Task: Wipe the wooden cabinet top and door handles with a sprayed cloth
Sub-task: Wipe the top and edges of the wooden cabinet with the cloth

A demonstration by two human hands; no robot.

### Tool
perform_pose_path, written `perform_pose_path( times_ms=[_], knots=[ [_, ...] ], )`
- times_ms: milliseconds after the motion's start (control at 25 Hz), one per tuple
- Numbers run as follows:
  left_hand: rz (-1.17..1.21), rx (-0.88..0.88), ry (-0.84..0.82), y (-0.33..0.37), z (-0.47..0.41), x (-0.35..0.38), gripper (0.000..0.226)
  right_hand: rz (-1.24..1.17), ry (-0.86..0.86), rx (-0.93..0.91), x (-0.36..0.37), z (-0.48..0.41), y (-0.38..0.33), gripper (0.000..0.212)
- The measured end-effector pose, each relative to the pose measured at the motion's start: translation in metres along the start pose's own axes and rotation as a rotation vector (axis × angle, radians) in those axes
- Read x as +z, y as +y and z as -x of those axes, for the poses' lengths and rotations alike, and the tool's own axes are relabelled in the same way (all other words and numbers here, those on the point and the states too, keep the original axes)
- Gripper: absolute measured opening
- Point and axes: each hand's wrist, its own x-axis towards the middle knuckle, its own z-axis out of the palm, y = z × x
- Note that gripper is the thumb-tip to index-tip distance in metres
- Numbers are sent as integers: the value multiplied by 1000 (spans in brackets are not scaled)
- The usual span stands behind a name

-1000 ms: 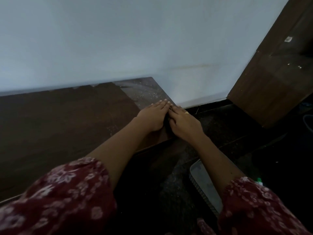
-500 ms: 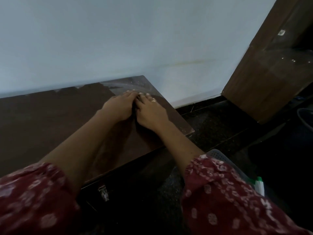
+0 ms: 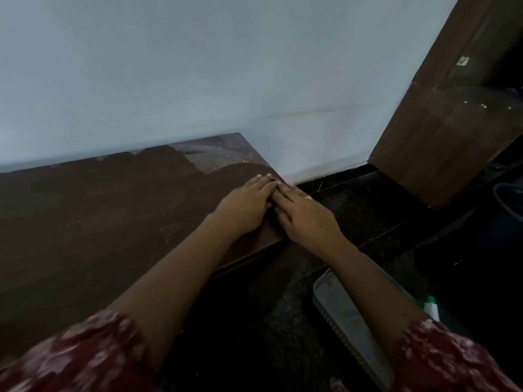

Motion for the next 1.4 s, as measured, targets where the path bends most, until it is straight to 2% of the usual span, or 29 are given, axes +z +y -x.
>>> perform_pose_path(
  times_ms=[80, 240, 520, 600, 720, 840, 1000, 1160, 1400],
  knots=[
    [-40, -27, 11, 4, -16, 2, 50, -31, -2, 44, -1, -9, 8, 45],
    [-110, -102, 69, -11, -35, -5, 50, -7, -49, 40, 1, -42, 6, 48],
    [-64, -277, 74, -66, -17, -26, 48, -21, -18, -21, 27, -83, -53, 49],
    [-51, -256, 73, -64, 1, -27, 50, -51, -6, -47, 26, -65, -62, 51],
    [-8, -115, 90, -52, 18, -19, 51, -48, 17, -92, 17, -31, -48, 51],
    [-17, -1, 122, -34, 14, -9, 49, -21, 38, -60, 11, -13, -26, 55],
    [31, -33, 152, -28, -12, -4, 50, -18, 33, -30, 11, -32, -11, 49],
    [12, -78, 72, -55, -51, -8, 54, -18, 22, 9, 24, -83, 4, 50],
    [-40, -148, 65, -109, -102, -21, 55, -13, -28, -28, 39, -166, 12, 48]
  ],
)
